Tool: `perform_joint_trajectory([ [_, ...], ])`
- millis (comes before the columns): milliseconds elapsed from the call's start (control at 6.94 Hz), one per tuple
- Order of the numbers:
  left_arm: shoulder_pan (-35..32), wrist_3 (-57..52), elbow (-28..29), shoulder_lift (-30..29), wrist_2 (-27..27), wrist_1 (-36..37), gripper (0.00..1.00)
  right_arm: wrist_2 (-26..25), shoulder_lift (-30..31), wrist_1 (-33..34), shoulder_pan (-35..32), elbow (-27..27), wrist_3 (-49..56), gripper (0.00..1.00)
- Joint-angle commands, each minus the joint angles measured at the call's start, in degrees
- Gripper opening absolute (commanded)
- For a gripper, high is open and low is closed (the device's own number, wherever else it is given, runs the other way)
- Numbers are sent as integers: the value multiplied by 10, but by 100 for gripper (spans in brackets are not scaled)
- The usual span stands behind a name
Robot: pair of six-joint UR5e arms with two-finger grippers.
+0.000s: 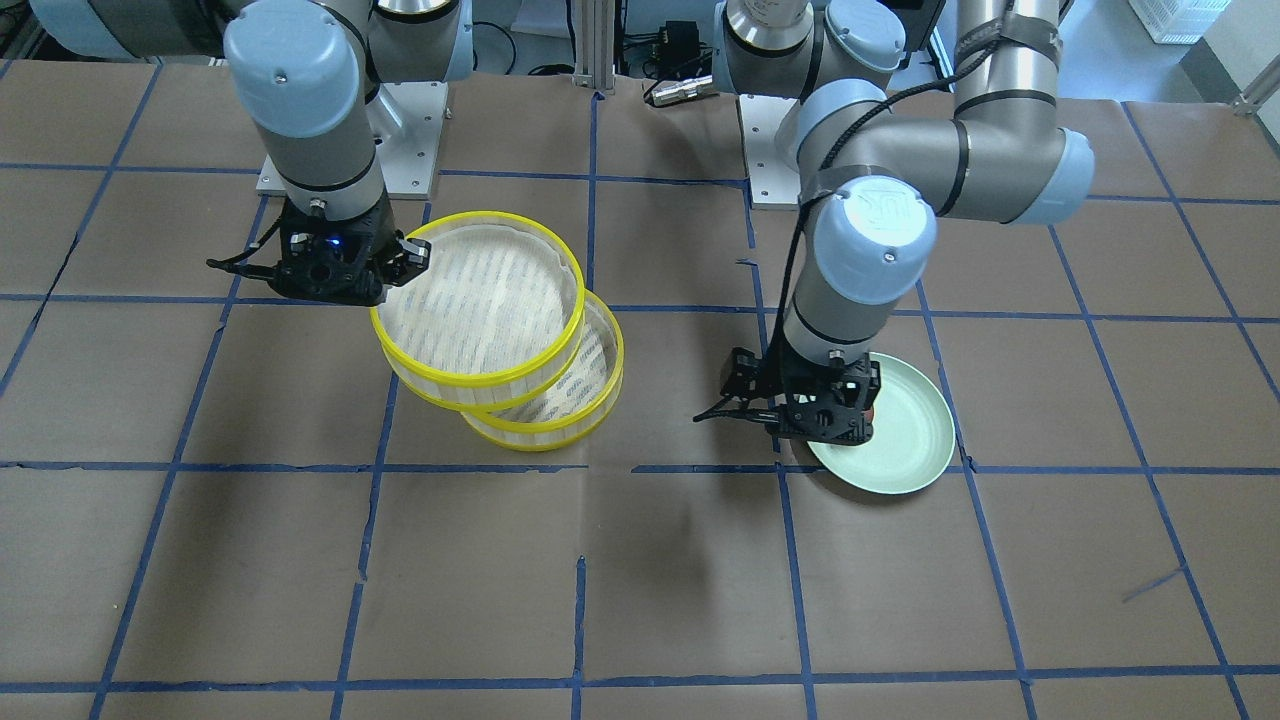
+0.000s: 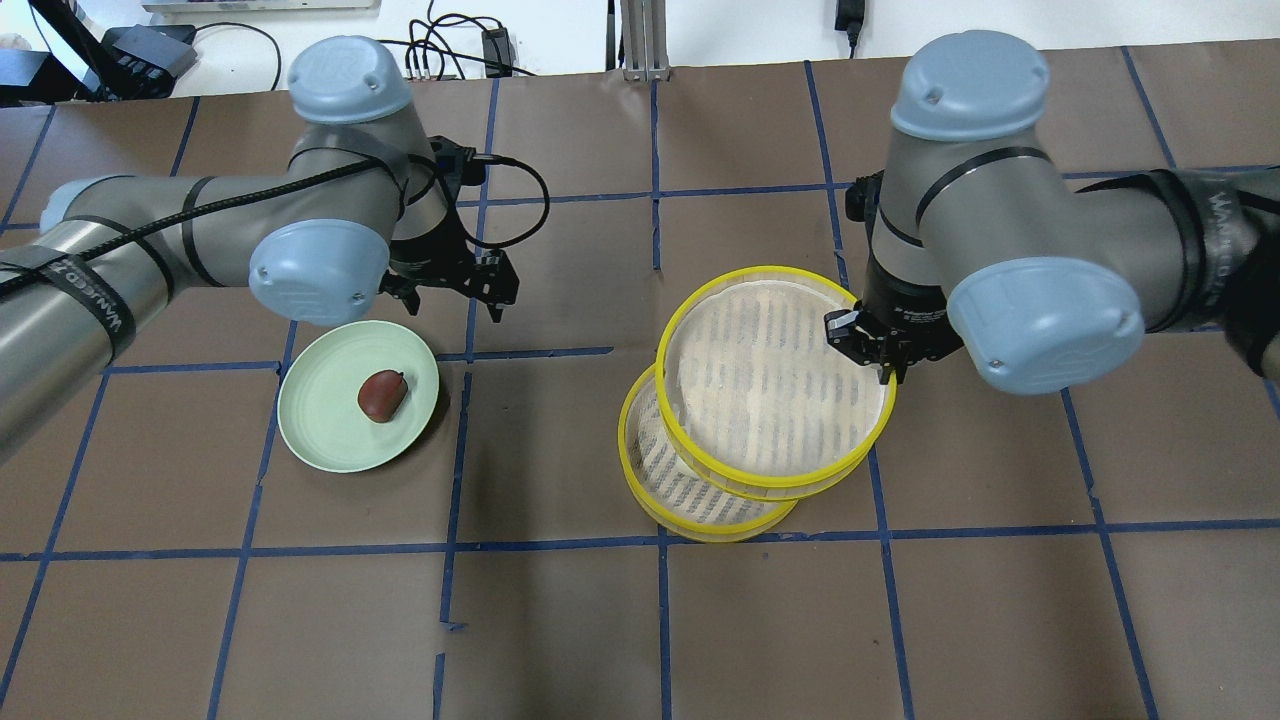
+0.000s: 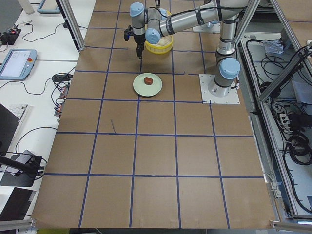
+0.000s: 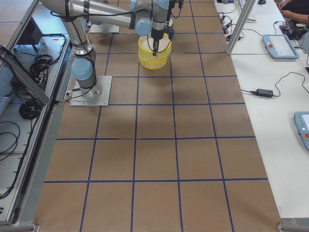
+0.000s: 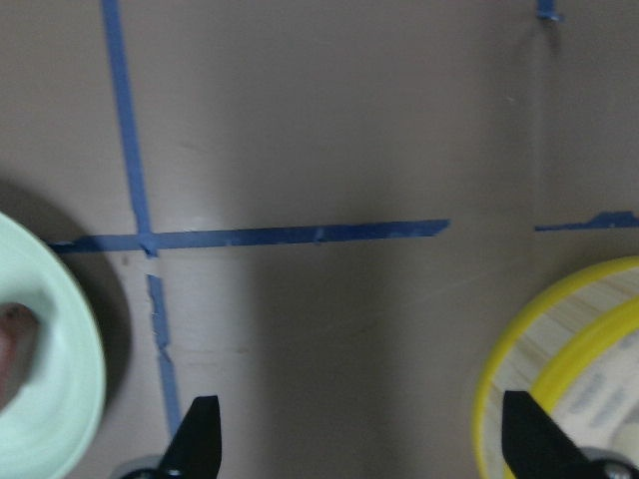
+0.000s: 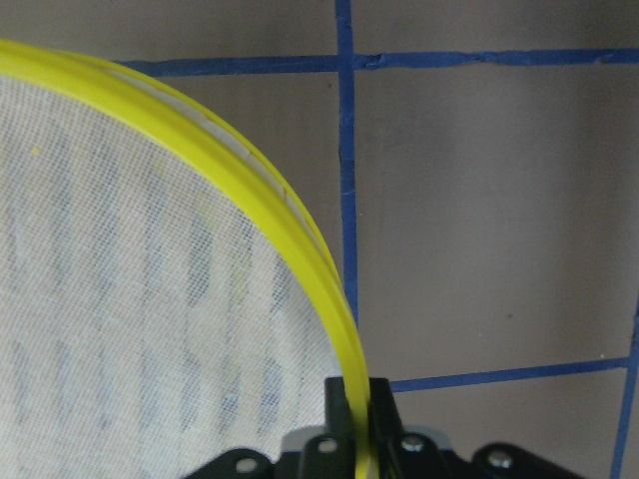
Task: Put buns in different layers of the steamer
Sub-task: 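Replace top tier with right gripper while left gripper returns to plate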
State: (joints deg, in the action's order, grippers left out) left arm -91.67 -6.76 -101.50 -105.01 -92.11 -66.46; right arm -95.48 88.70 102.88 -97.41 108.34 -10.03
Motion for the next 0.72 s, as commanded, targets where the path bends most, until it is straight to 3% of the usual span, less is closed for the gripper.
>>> perform_joint_trajectory([
  [0,62,-83,-9,-3,-1,3,98,-3,-23,44,-37,24,-48,9],
  [144,77,-105,-25,-1,2,6,96,0,-27,43,-40,31,-73,9],
  [432,99,-142,-95,-6,3,103,95,1,-32,44,-41,42,-82,10],
  [576,108,-148,-106,-11,4,118,95,1,-33,45,-41,44,-83,10],
])
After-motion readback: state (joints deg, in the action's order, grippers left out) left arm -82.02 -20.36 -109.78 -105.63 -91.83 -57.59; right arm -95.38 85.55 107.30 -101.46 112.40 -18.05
